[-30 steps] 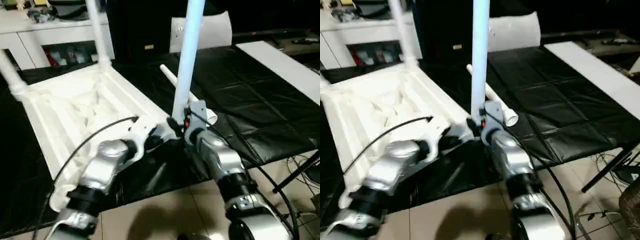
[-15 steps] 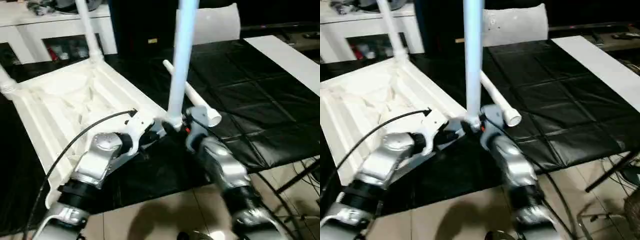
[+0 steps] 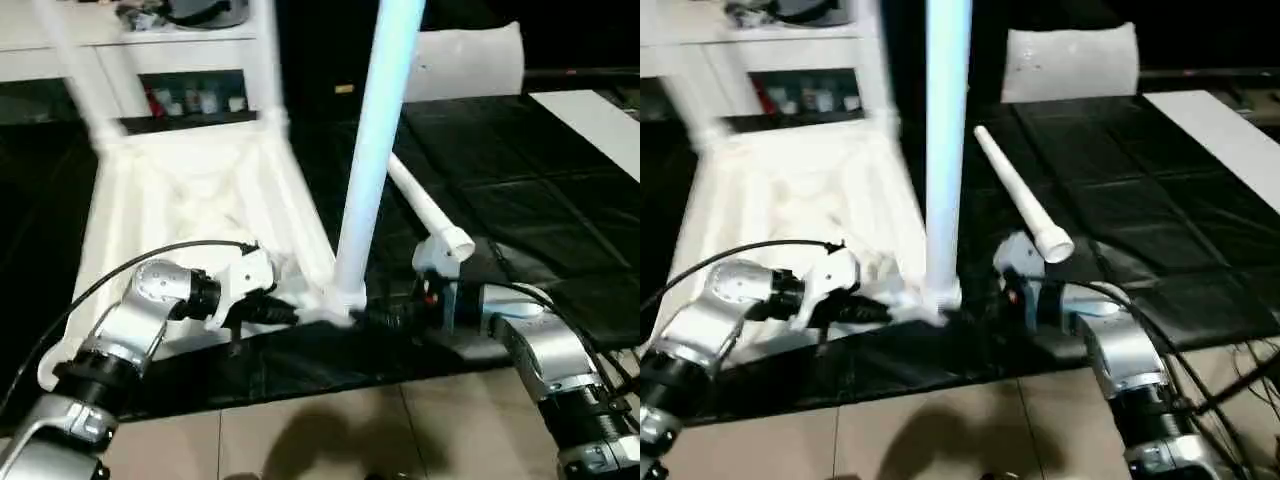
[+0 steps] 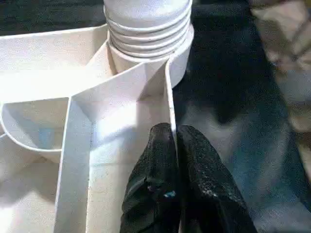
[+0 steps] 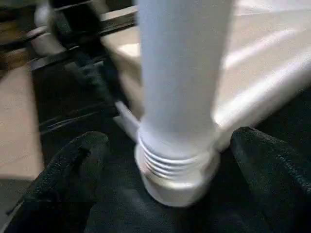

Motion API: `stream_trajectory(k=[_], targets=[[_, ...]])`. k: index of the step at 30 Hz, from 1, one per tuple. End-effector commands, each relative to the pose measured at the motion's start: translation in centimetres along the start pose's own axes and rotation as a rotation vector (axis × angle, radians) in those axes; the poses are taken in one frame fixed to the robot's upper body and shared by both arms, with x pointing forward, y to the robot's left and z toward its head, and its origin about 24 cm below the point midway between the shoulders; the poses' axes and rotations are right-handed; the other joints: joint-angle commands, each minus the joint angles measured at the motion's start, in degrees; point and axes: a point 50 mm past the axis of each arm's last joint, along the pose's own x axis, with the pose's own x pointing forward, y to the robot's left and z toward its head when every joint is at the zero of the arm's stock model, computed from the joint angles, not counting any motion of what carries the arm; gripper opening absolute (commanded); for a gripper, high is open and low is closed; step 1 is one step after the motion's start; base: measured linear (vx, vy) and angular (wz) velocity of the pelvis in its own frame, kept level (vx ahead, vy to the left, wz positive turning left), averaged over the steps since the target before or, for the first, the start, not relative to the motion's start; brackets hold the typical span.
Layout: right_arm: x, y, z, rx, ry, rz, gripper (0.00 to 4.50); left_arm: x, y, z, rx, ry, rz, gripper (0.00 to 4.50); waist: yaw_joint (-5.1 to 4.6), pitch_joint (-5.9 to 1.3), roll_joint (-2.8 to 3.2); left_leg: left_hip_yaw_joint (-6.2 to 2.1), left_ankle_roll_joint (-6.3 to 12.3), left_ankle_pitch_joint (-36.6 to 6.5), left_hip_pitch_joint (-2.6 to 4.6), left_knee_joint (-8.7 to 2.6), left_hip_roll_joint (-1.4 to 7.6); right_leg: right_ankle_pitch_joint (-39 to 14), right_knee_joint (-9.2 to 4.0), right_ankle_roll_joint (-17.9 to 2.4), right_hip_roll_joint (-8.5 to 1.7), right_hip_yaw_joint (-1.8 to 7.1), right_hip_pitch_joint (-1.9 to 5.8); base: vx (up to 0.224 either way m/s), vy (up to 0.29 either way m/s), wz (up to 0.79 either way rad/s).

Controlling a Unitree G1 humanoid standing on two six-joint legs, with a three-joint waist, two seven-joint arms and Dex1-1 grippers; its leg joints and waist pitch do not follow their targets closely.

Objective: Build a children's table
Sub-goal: Rotate leg to tighten

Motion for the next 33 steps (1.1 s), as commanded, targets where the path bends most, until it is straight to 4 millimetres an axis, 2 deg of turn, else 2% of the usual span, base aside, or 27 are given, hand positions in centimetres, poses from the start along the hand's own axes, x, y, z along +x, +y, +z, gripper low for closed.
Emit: stream_trajectory(k=[1, 2, 3, 6, 7, 8, 10, 17, 20, 21, 23, 29, 31, 32, 33], targets=[[0.0, -0.1, 0.5, -0.038, 0.021, 0.065, 4.42, 0.8, -0.4, 1.4, 0.106, -0.001, -0.156, 0.0, -0.14, -3.81, -0.14, 0.56, 4.88, -4.92, -0.65, -4.05, 1.08, -21.35, -4.42, -1.21, -3.77, 4.35, 4.12, 0.0, 0.0, 0.0], [0.0, -0.2, 0.5, -0.05, 0.037, 0.082, 4.42, 0.8, -0.4, 1.4, 0.115, 0.001, -0.171, 0.0, -0.12, -3.82, -0.2, 0.59, 4.82, -4.82, -0.64, -4.03, 1.11, -21.24, -4.47, -1.22, -3.76, 4.35, 4.08, 0.0, 0.0, 0.0], [0.1, -0.3, 0.4, -0.061, 0.052, 0.097, 4.42, 0.9, -0.4, 1.5, 0.123, 0.002, -0.182, 0.0, -0.02, -3.82, 0.02, 0.61, 4.7, -4.95, -0.62, -3.98, 1.07, -21.39, -4.5, -1.33, -3.83, 4.31, 4.01, 0.0, 0.0, 0.0], [0.2, -0.5, 0.3, -0.078, 0.088, 0.121, 4.42, 1.0, -0.3, 1.6, 0.147, 0.011, -0.216, 0.0, 0.31, -3.96, -0.09, 0.64, 4.34, -4.2, -0.6, -3.99, 1.08, -20.29, -4.31, -1.66, -3.72, 4.34, 4.08, 0.0, 0.0, 0.0], [0.3, -0.6, 0.3, -0.086, 0.104, 0.134, 4.42, 1.1, -0.3, 1.6, 0.151, 0.009, -0.228, 0.0, 0.5, -4.04, 0.21, 0.6, 4.33, -3.84, -0.7, -3.93, 1.14, -19.41, -4.1, -2.08, -3.77, 4.41, 4.11, 0.0, 0.0, 0.0], [0.4, -0.6, 0.3, -0.091, 0.113, 0.143, 4.42, 1.2, -0.2, 1.7, 0.153, 0.007, -0.234, 0.0, 0.58, -4.09, 0.03, 0.64, 4.17, -3.8, -0.73, -3.9, 1.15, -18.94, -4.02, -2.17, -3.78, 4.39, 4.19, 0.0, 0.0, 0.0], [0.5, -0.8, 0.4, -0.099, 0.123, 0.162, 4.42, 1.3, -0.1, 1.7, 0.165, 0.01, -0.245, 0.0, 0.54, -4.08, 0.05, 0.61, 4.1, -3.97, -0.78, -3.92, 1.15, -18.97, -4.03, -2.19, -3.74, 4.29, 4.25, 0.0, 0.0, 0.0], [0.8, -0.8, 0.6, -0.108, 0.129, 0.21, 3.84, 1.3, 0.0, 1.4, 0.174, 0.016, -0.245, 0.0, 0.51, -4.06, -0.12, 0.73, 4.09, -4.34, -0.84, -3.84, 0.96, -20.6, -4.31, -1.33, -3.61, 4.14, 4.3, 0.0, 0.0, 0.0], [1.0, -0.9, 0.6, -0.109, 0.122, 0.22, 3.73, 1.2, 0.0, 1.3, 0.177, 0.016, -0.247, 0.0, 0.56, -4.07, -0.2, 0.73, 4.05, -4.34, -0.82, -3.87, 1.06, -20.8, -4.25, -1.13, -3.66, 4.15, 4.25, 0.0, 0.0, 0.0], [1.0, -0.9, 0.6, -0.108, 0.121, 0.221, 3.49, 1.2, 0.0, 1.3, 0.177, 0.016, -0.247, 0.0, 0.56, -4.06, -0.16, 0.71, 4.05, -4.37, -0.78, -3.89, 1.09, -20.84, -4.27, -1.17, -3.65, 4.14, 4.22, 0.0, 0.0, 0.0], [1.2, -0.8, 0.6, -0.104, 0.111, 0.228, 3.4, 1.1, 0.0, 1.2, 0.18, 0.02, -0.251, 0.0, 0.46, -4.06, -0.37, 0.73, 4.08, -4.32, -0.82, -3.89, 1.12, -20.84, -4.25, -1.26, -3.63, 4.15, 4.25, 0.0, 0.0, 0.0], [1.4, -0.6, 0.5, -0.091, 0.094, 0.243, 2.97, 1.0, 0.1, 1.1, 0.182, 0.024, -0.253, 0.0, 0.5, -4.06, -0.12, 0.72, 3.97, -4.25, -0.75, -3.9, 1.16, -21.22, -4.32, -0.91, -3.67, 4.17, 4.19, 0.0, 0.0, 0.0], [1.5, -0.4, 0.5, -0.082, 0.084, 0.246, 2.83, 0.9, 0.2, 1.1, 0.177, 0.021, -0.244, 0.0, 0.49, -4.08, -0.21, 0.73, 3.98, -4.14, -0.78, -3.89, 1.14, -20.8, -4.26, -1.01, -3.65, 4.2, 4.24, 0.0, 0.0, 0.0], [1.7, -0.2, 0.5, -0.066, 0.065, 0.245, 2.81, 0.9, 0.2, 1.1, 0.168, 0.015, -0.227, 0.0, 0.52, -4.05, 0.08, 0.73, 3.98, -4.2, -0.78, -3.89, 1.12, -20.8, -4.25, -1.1, -3.66, 4.18, 4.21, 0.0, 0.0, 0.0], [1.8, -0.1, 0.4, -0.055, 0.051, 0.245, 2.77, 0.9, 0.3, 1.1, 0.162, 0.011, -0.215, 0.0, 0.5, -4.05, 0.11, 0.74, 3.98, -4.27, -0.73, -3.89, 1.15, -20.84, -4.36, -1.06, -3.63, 4.19, 4.17, 0.0, 0.0, 0.0]])
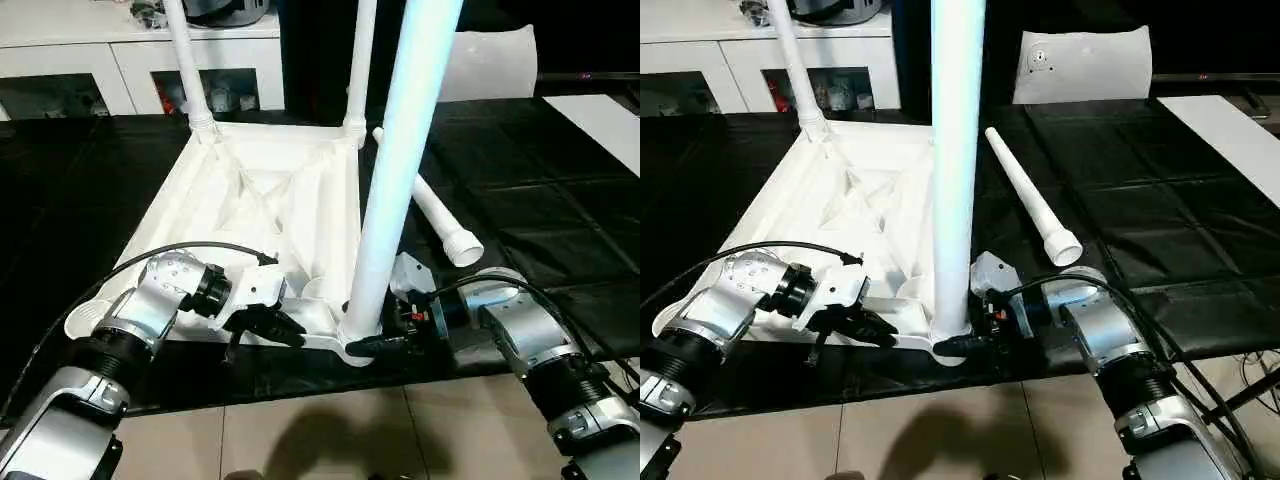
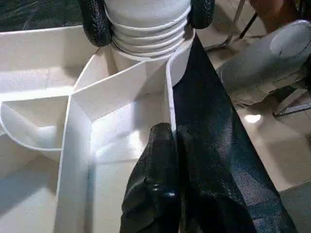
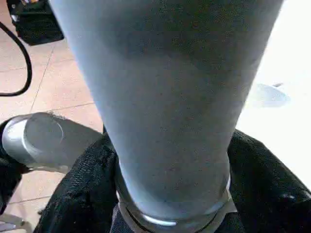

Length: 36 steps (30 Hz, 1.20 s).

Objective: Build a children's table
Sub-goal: Rotate leg to tighten

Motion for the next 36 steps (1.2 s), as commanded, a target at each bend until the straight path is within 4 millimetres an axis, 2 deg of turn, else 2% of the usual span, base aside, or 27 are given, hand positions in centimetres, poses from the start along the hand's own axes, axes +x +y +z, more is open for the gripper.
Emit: stream_trajectory(k=[1, 2, 6, 9, 10, 11, 12, 13, 14, 15, 16, 17, 18, 19, 20, 22, 24, 25, 26, 27, 28, 29, 30, 31, 32, 34, 36], targets=[[0.5, 0.2, 0.7, 0.007, -0.067, -0.004, 2.77, 0.1, 0.3, 0.6, 0.017, 0.0, -0.003, 0.0, -0.42, -4.06, -0.01, 0.71, 3.92, -4.38, -0.76, -3.91, 1.08, -20.69, -4.32, -1.13, -3.66, 4.21, 4.22, 0.0, 0.0, 0.0], [1.0, 0.4, 0.7, 0.026, -0.089, -0.015, 2.76, 0.2, 0.4, 0.6, 0.0, -0.013, 0.037, 0.0, -0.41, -4.0, 0.16, 0.71, 3.71, -4.62, -0.77, -3.94, 1.08, -20.88, -4.33, -1.1, -3.63, 4.17, 4.22, 0.0, 0.0, 0.0], [2.0, 0.6, 0.6, 0.075, -0.123, -0.068, 2.75, 0.4, 0.6, 0.5, -0.042, -0.015, 0.123, 0.0, -0.55, -3.87, 0.04, 0.66, 2.67, -5.12, -0.67, -4.03, 1.06, -22.49, -4.68, -0.31, -3.75, 4.05, 4.26, 0.0, 0.0, 0.0], [4.3, 0.1, 0.9, 0.145, -0.164, -0.232, 2.75, 1.1, 0.8, 0.7, -0.154, -0.073, 0.28, 0.0, -1.19, -3.51, -0.09, 0.69, 1.79, -6.43, -0.56, -4.06, 0.62, -25.81, -5.38, 0.78, -3.62, 3.5, 3.97, 0.0, 0.0, 0.0], [5.6, -0.4, 1.2, 0.196, -0.178, -0.325, 2.75, 1.6, 1.0, 1.2, -0.211, -0.111, 0.353, 0.0, -1.74, -3.66, -0.17, 0.65, 0.92, -6.88, -0.53, -4.06, 0.71, -26.82, -5.15, 1.4, -3.83, 3.43, 4.24, 0.0, 0.0, 0.0], [5.8, -0.4, 1.3, 0.203, -0.18, -0.335, 2.74, 1.6, 1.0, 1.2, -0.219, -0.115, 0.36, 0.0, -2.5, -3.07, -0.54, 0.68, 0.82, -8.32, -0.52, -3.9, 0.15, -30.32, -6.23, 2.84, -3.49, 2.58, 4.0, 0.0, 0.0, 0.0], [6.4, -0.7, 1.5, 0.236, -0.194, -0.377, 2.74, 1.9, 1.2, 1.5, -0.249, -0.132, 0.401, 0.0, -2.76, -3.03, -0.28, 0.67, 0.94, -9.56, -0.17, -3.72, -0.08, -32.15, -6.85, 3.72, -3.49, 2.18, 3.86, 0.0, 0.0, 0.0], [7.2, -1.2, 2.0, 0.281, -0.205, -0.439, 2.74, 2.2, 1.6, 2.0, -0.292, -0.155, 0.476, 0.0, -4.4, -3.0, -0.18, 0.32, 1.17, -11.59, -0.34, -3.56, 0.1, -33.14, -7.51, 5.18, -3.5, 1.31, 4.13, 0.0, 0.0, 0.0], [8.1, -1.5, 2.5, 0.334, -0.215, -0.499, 2.74, 2.5, 2.1, 2.6, -0.336, -0.183, 0.549, 0.0, -4.98, -2.99, -0.09, 0.25, 1.13, -12.32, -0.2, -3.54, 0.22, -33.15, -7.75, 5.45, -3.44, 1.11, 4.14, 0.0, 0.0, 0.0], [8.5, -1.6, 2.7, 0.356, -0.218, -0.523, 2.74, 2.7, 2.3, 2.9, -0.351, -0.19, 0.584, 0.0, -5.89, -3.07, 0.08, -0.04, 1.28, -12.93, -0.58, -3.52, 0.41, -32.45, -7.98, 6.01, -3.47, 0.62, 4.63, 0.0, 0.0, 0.0], [9.4, -1.9, 3.0, 0.404, -0.204, -0.591, 2.74, 3.0, 2.9, 3.5, -0.38, -0.208, 0.667, 0.0, -6.13, -3.23, 0.07, -0.12, 1.36, -13.07, -0.51, -3.56, 0.64, -31.71, -8.04, 5.96, -3.52, 0.6, 4.75, 0.0, 0.0, 0.0], [9.8, -1.9, 3.1, 0.418, -0.193, -0.62, 2.74, 3.2, 3.1, 3.9, -0.394, -0.218, 0.707, 0.0, -6.88, -3.37, 0.48, -0.41, 1.66, -13.04, -0.59, -3.79, 1.18, -29.4, -7.87, 5.11, -3.79, 0.67, 4.96, 0.0, 0.0, 0.0], [10.1, -2.0, 3.2, 0.42, -0.19, -0.632, 2.74, 3.3, 3.3, 4.1, -0.401, -0.225, 0.734, 0.0, -7.05, -3.5, 0.59, -0.57, 1.8, -12.88, -0.71, -3.93, 1.44, -27.98, -7.61, 4.62, -3.96, 0.8, 5.14, 0.0, 0.0, 0.0], [10.2, -2.0, 3.3, 0.427, -0.191, -0.645, 2.74, 3.4, 3.4, 4.3, -0.405, -0.226, 0.75, 0.0, -7.26, -3.63, 0.29, -0.45, 2.15, -11.84, -0.94, -3.99, 1.2, -25.5, -7.18, 3.83, -3.94, 1.31, 5.06, 0.0, 0.0, 0.0], [10.3, -2.0, 3.3, 0.433, -0.193, -0.654, 2.74, 3.4, 3.4, 4.4, -0.407, -0.226, 0.763, 0.0, -7.32, -3.68, 0.08, -0.12, 2.44, -10.26, -0.79, -3.9, 0.69, -24.37, -6.96, 2.52, -4.08, 1.75, 4.75, 0.0, 0.0, 0.0], [10.8, -1.8, 3.8, 0.429, -0.221, -0.676, 2.74, 3.8, 3.6, 5.2, -0.403, -0.236, 0.794, 0.0, -7.4, -3.88, -0.14, -0.12, 3.01, -7.29, -1.31, -3.98, 0.58, -22.3, -6.23, 0.99, -4.1, 2.19, 4.95, 0.0, 0.0, 0.0], [10.7, -1.8, 4.0, 0.427, -0.251, -0.702, 3.44, 3.9, 3.5, 5.5, -0.391, -0.233, 0.785, 0.0, -7.13, -4.24, -0.02, -0.11, 3.99, -3.28, -1.55, -3.92, 0.62, -17.61, -5.28, -0.65, -4.08, 2.74, 5.07, 0.0, 0.0, 0.0], [10.4, -1.9, 4.1, 0.435, -0.276, -0.73, 3.44, 3.8, 3.5, 5.6, -0.381, -0.221, 0.789, 0.0, -6.88, -4.57, -0.01, -0.1, 5.11, 0.37, -1.74, -3.73, 0.73, -13.12, -4.17, -2.22, -4.11, 3.15, 5.13, 0.0, 0.0, 0.0], [9.9, -2.0, 4.0, 0.428, -0.286, -0.749, 3.44, 3.6, 3.3, 5.4, -0.364, -0.207, 0.78, 0.0, -6.72, -4.65, 0.8, -0.25, 5.47, 1.94, -1.81, -3.66, 0.81, -10.85, -3.7, -3.03, -4.13, 3.23, 5.18, 0.0, 0.0, 0.0], [9.6, -2.0, 4.0, 0.422, -0.291, -0.76, 3.49, 3.5, 3.2, 5.3, -0.352, -0.198, 0.772, 0.0, -6.86, -4.69, 0.52, -0.38, 5.97, 3.52, -1.95, -3.58, 0.97, -8.77, -3.48, -3.49, -4.04, 3.31, 5.13, 0.0, 0.0, 0.0], [9.3, -2.1, 3.9, 0.41, -0.294, -0.768, 3.85, 3.3, 3.1, 5.1, -0.347, -0.188, 0.768, 0.0, -6.79, -4.7, 0.44, -0.22, 7.02, 5.98, -2.13, -3.14, 0.56, -4.62, -2.71, -5.1, -3.82, 3.6, 4.97, 0.0, 0.0, 0.0], [8.8, -2.2, 3.8, 0.387, -0.295, -0.775, 3.85, 3.1, 3.0, 4.8, -0.343, -0.175, 0.757, 0.0, -6.79, -4.7, 0.44, -0.22, 7.02, 5.98, -2.13, -3.14, 0.56, -4.62, -2.71, -5.1, -3.82, 3.6, 4.97, 0.0, 0.0, 0.0], [8.0, -2.3, 3.7, 0.357, -0.297, -0.783, 3.85, 2.8, 2.6, 4.4, -0.321, -0.144, 0.726, 0.0, -6.64, -4.68, 0.81, -0.15, 7.46, 5.48, -2.18, -3.07, 0.41, -4.44, -2.6, -5.63, -3.74, 3.66, 5.01, 0.0, 0.0, 0.0], [7.5, -2.4, 3.6, 0.352, -0.308, -0.783, 3.88, 2.6, 2.5, 4.1, -0.315, -0.129, 0.713, 0.0, -6.62, -4.68, 0.64, -0.1, 7.51, 4.7, -2.23, -3.09, 0.35, -4.87, -2.53, -5.66, -3.76, 3.7, 5.08, 0.0, 0.0, 0.0], [6.6, -2.5, 3.6, 0.332, -0.327, -0.775, 3.94, 2.2, 2.3, 3.7, -0.317, -0.118, 0.709, 0.0, -6.5, -4.43, 0.93, 0.07, 7.5, 2.74, -2.0, -3.17, 0.22, -6.84, -2.96, -5.45, -3.63, 3.74, 4.87, 0.0, 0.0, 0.0], [5.6, -2.5, 3.4, 0.291, -0.327, -0.757, 4.25, 1.9, 2.1, 3.3, -0.29, -0.099, 0.678, 0.0, -6.22, -4.21, 0.99, 0.27, 6.67, -0.13, -1.75, -3.37, 0.41, -11.08, -3.45, -4.59, -3.5, 3.75, 4.79, 0.0, 0.0, 0.0], [4.8, -2.4, 3.2, 0.249, -0.312, -0.731, 4.32, 1.7, 1.9, 2.9, -0.272, -0.081, 0.655, 0.0, -5.85, -4.12, 1.01, 0.34, 6.34, -1.39, -1.67, -3.38, 0.41, -12.77, -3.77, -3.63, -3.45, 3.68, 4.75, 0.0, 0.0, 0.0]])
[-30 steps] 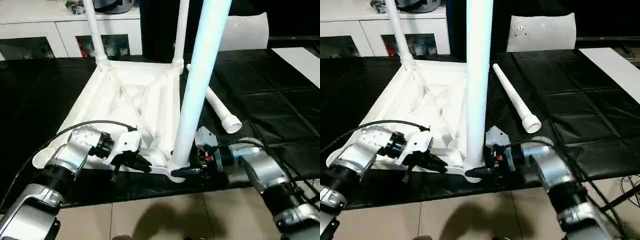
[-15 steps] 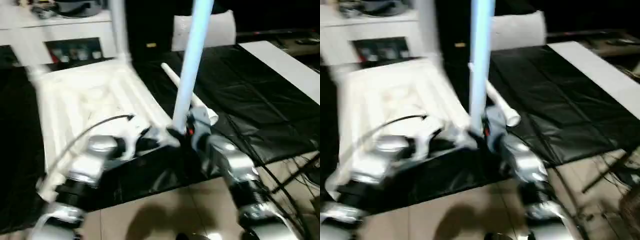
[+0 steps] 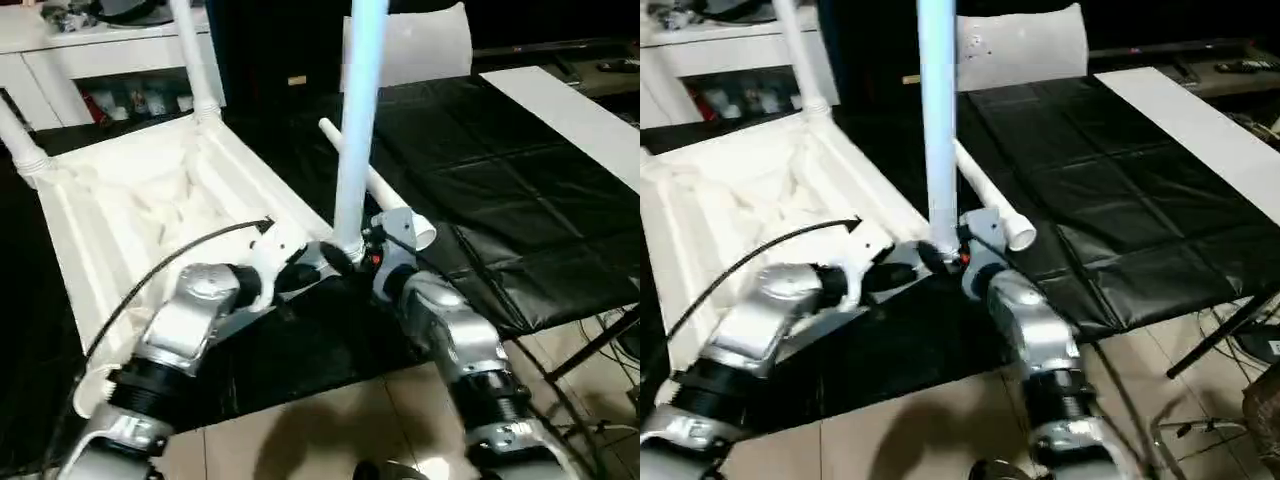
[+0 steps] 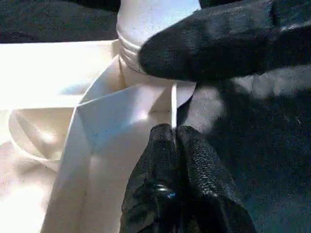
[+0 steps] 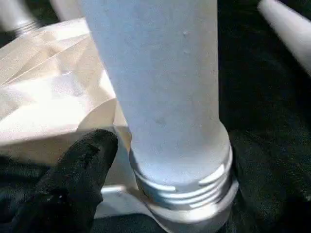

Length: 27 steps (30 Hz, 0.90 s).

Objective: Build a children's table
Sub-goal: Rotate leg to tighten

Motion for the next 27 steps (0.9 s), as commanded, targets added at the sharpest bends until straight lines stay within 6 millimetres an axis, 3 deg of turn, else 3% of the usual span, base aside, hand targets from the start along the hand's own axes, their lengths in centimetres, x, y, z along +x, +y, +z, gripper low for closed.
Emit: stream_trajectory(k=[1, 4, 5, 7, 8, 9, 10, 14, 18, 22, 27], targets=[[-0.6, 0.4, 0.8, -0.09, -0.029, 0.135, 4.35, -0.7, 0.2, 0.9, 0.12, -0.034, -0.042, 0.0, 0.92, -4.13, 0.63, 0.33, 5.99, -2.63, -1.07, -3.15, 0.06, -14.83, -4.07, -2.14, -3.44, 4.19, 5.7, 0.0, 0.0, 0.0], [-1.7, -0.4, 1.0, -0.122, -0.02, 0.194, 4.47, -1.1, 0.4, 0.5, 0.186, -0.006, -0.099, 0.0, 1.27, -4.01, 0.67, 0.37, 6.01, -4.18, -0.85, -3.26, 0.07, -16.98, -4.43, -1.35, -3.29, 4.19, 5.47, 0.0, 0.0, 0.0], [-2.2, -0.7, 1.1, -0.139, -0.015, 0.239, 4.47, -1.4, 0.4, 0.3, 0.208, 0.007, -0.142, 0.0, 1.31, -3.96, 0.41, 0.48, 5.87, -4.58, -0.72, -3.27, 0.16, -17.46, -4.49, -1.29, -3.26, 4.22, 5.29, 0.0, 0.0, 0.0], [-3.0, -1.0, 1.1, -0.176, 0.015, 0.321, 4.47, -1.8, 0.5, -0.2, 0.277, 0.037, -0.228, 0.0, 2.09, -3.66, 0.53, 0.45, 5.84, -6.49, -0.41, -3.44, 0.1, -20.93, -5.02, -0.03, -3.27, 4.14, 5.22, 0.0, 0.0, 0.0], [-3.3, -1.1, 1.1, -0.192, 0.028, 0.347, 4.47, -1.9, 0.5, -0.2, 0.283, 0.041, -0.253, 0.0, 2.22, -3.5, 0.4, 0.54, 5.26, -7.33, -0.22, -3.52, 0.06, -22.53, -5.25, 0.42, -3.29, 4.04, 5.14, 0.0, 0.0, 0.0], [-3.7, -1.4, 1.1, -0.213, 0.049, 0.39, 4.47, -2.1, 0.6, -0.4, 0.302, 0.053, -0.292, 0.0, 2.52, -3.73, -0.11, 0.69, 4.91, -7.46, 0.11, -3.41, -0.04, -23.39, -5.48, 0.73, -3.29, 4.06, 4.98, 0.0, 0.0, 0.0], [-3.8, -1.5, 1.2, -0.221, 0.057, 0.406, 4.47, -2.2, 0.6, -0.4, 0.316, 0.06, -0.307, 0.0, 2.99, -3.7, 0.14, 0.58, 4.88, -6.7, -0.05, -3.52, 0.01, -23.23, -5.17, 0.55, -3.29, 4.12, 5.09, 0.0, 0.0, 0.0], [-4.6, -1.9, 1.5, -0.261, 0.094, 0.512, 4.47, -2.7, 0.7, -0.4, 0.344, 0.06, -0.411, 0.0, 4.01, -4.09, 0.15, 0.43, 5.14, -4.43, -0.2, -3.57, 0.6, -19.48, -4.31, -0.58, -3.45, 4.47, 5.17, 0.0, 0.0, 0.0], [-5.1, -2.2, 1.7, -0.294, 0.126, 0.608, 4.47, -3.0, 0.7, -0.6, 0.367, 0.069, -0.505, 0.0, 5.11, -4.32, 0.02, 0.59, 5.46, -2.61, -0.29, -3.38, 0.6, -16.65, -3.77, -1.86, -3.57, 4.62, 5.16, 0.0, 0.0, 0.0], [-5.1, -2.6, 2.0, -0.321, 0.136, 0.638, 4.47, -2.6, 1.2, -0.5, 0.377, 0.074, -0.46, 0.0, 5.61, -4.26, 0.14, 0.7, 4.84, -3.22, -0.23, -3.42, 0.64, -18.2, -4.0, -1.97, -3.57, 4.51, 5.06, 0.0, 0.0, 0.0], [-5.2, -2.2, 1.9, -0.313, 0.137, 0.662, 4.47, -2.2, 1.8, -1.1, 0.316, 0.105, -0.386, 0.0, 6.02, -4.2, -0.35, 0.81, 4.02, -3.85, -0.21, -3.45, 0.46, -20.65, -4.41, -0.19, -3.46, 4.36, 5.16, 0.0, 0.0, 0.0]])
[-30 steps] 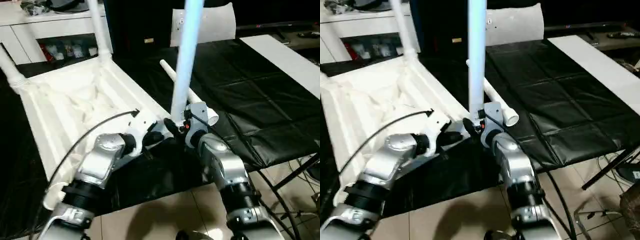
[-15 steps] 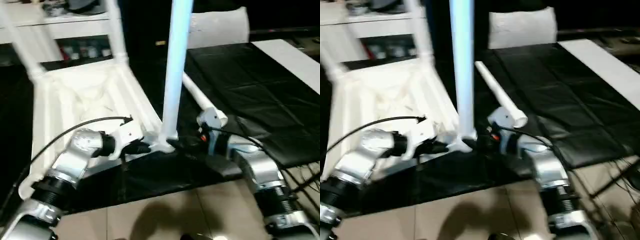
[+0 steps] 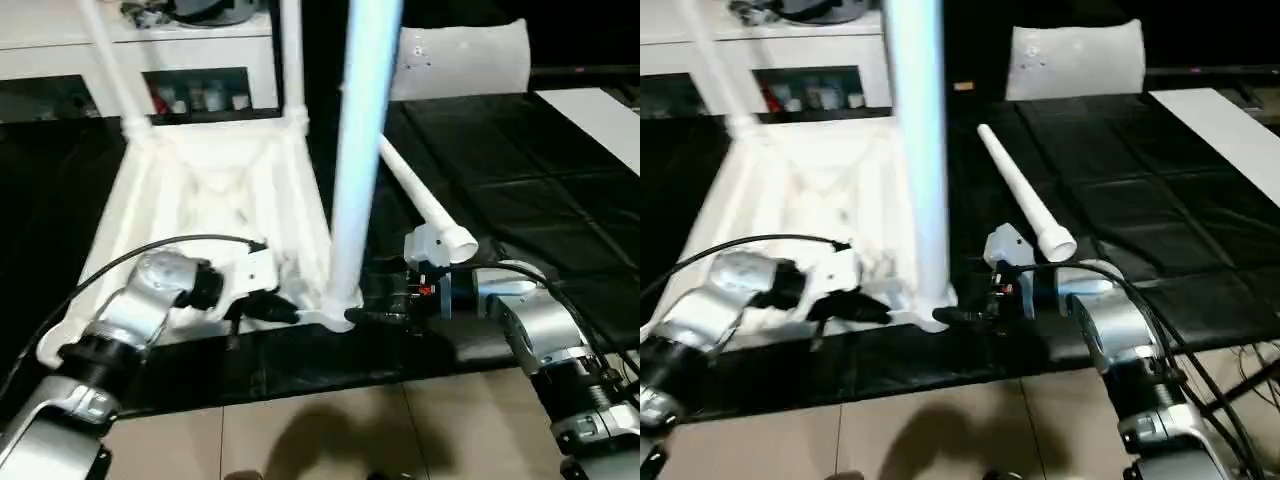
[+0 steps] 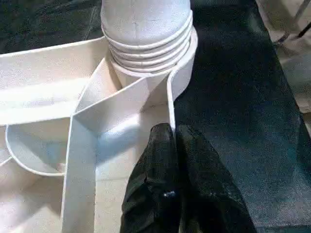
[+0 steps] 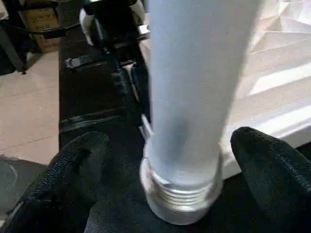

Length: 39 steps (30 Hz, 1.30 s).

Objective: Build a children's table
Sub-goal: Rotate leg to tighten

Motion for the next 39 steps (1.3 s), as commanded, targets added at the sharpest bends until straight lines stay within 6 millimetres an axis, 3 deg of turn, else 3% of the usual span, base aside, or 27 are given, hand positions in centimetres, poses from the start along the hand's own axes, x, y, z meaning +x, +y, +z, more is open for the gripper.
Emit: stream_trajectory(k=[1, 3, 8, 11, 13, 17, 24, 30, 35, 39], targets=[[0.0, 0.3, 0.3, -0.01, -0.005, 0.031, 4.47, 0.2, 0.4, -0.2, -0.016, 0.043, 0.027, 0.0, -0.36, -4.11, -0.17, 0.69, 4.26, -4.09, -0.69, -3.7, 0.52, -21.26, -4.51, -0.13, -3.43, 4.06, 4.4, 0.0, 0.0, 0.0], [0.1, 0.6, 0.2, -0.003, -0.008, 0.054, 4.47, 0.2, 0.4, -0.4, -0.038, 0.052, 0.031, 0.0, -0.41, -4.06, -0.15, 0.7, 4.18, -4.43, -0.66, -3.72, 0.48, -21.9, -4.69, 0.38, -3.36, 3.99, 4.38, 0.0, 0.0, 0.0], [0.5, 0.7, -0.1, -0.012, 0.001, 0.06, 4.5, 0.3, 0.4, -0.5, -0.061, 0.013, 0.013, 0.75, -0.55, -4.17, -0.2, 0.77, 4.14, -4.99, -0.87, -3.55, -0.06, -23.78, -5.12, 2.28, -3.19, 3.58, 4.52, 0.0, 0.0, 0.0], [0.5, 0.7, 0.0, -0.006, -0.002, 0.056, 4.5, 0.2, 0.5, -0.5, -0.063, 0.017, 0.009, 1.0, -0.83, -4.42, -0.16, 0.5, 4.36, -3.72, -1.07, -3.59, 0.3, -20.84, -4.61, 1.49, -3.25, 3.74, 4.66, 0.0, 0.0, 0.0], [0.5, 0.7, -0.1, 0.0, 0.002, 0.062, 4.5, 0.2, 0.5, -0.4, -0.068, 0.007, 0.016, 1.0, -1.07, -4.51, -0.25, 0.46, 4.98, -2.37, -1.26, -3.53, 0.41, -17.76, -4.05, -0.1, -3.3, 3.94, 4.72, 0.0, 0.0, 0.0], [0.4, 0.9, -0.3, 0.008, 0.01, 0.072, 4.5, 0.3, 0.7, -0.1, -0.073, -0.028, 0.032, 1.0, -1.18, -4.31, -0.33, 0.61, 5.02, -3.1, -1.16, -3.54, 0.34, -19.5, -4.38, -0.27, -3.35, 3.89, 4.64, 0.0, 0.0, 0.0], [0.5, 1.0, -0.3, 0.008, 0.013, 0.083, 4.5, 0.4, 0.5, 0.0, -0.067, -0.072, 0.002, 0.56, -1.31, -4.26, -0.31, 0.62, 4.82, -3.66, -1.22, -3.53, 0.21, -20.82, -4.6, 0.79, -3.27, 3.76, 4.68, 0.0, 0.0, 0.0], [0.5, 1.0, -0.3, 0.009, 0.011, 0.085, 4.5, -0.1, 0.2, -1.4, -0.029, 0.038, -0.023, 0.04, -1.32, -4.15, -0.16, 0.64, 4.77, -4.41, -1.09, -3.54, 0.07, -21.76, -4.89, 1.27, -3.12, 3.62, 4.56, 0.0, 0.0, 0.0], [0.5, 0.9, -0.3, 0.007, 0.012, 0.086, 4.5, -0.4, 0.2, -1.7, 0.011, 0.09, -0.023, 0.04, -1.4, -3.91, -0.28, 0.76, 4.15, -6.17, -0.82, -3.52, -0.07, -25.21, -5.51, 2.97, -3.1, 3.32, 4.38, 0.0, 0.0, 0.0], [0.5, 0.9, -0.2, 0.007, 0.012, 0.087, 4.5, -0.4, 0.1, -1.5, 0.002, 0.067, -0.016, 0.04, -1.47, -4.01, -0.33, 0.67, 3.96, -6.11, -0.92, -3.54, -0.03, -24.94, -5.41, 3.19, -3.12, 3.32, 4.48, 0.0, 0.0, 0.0]])
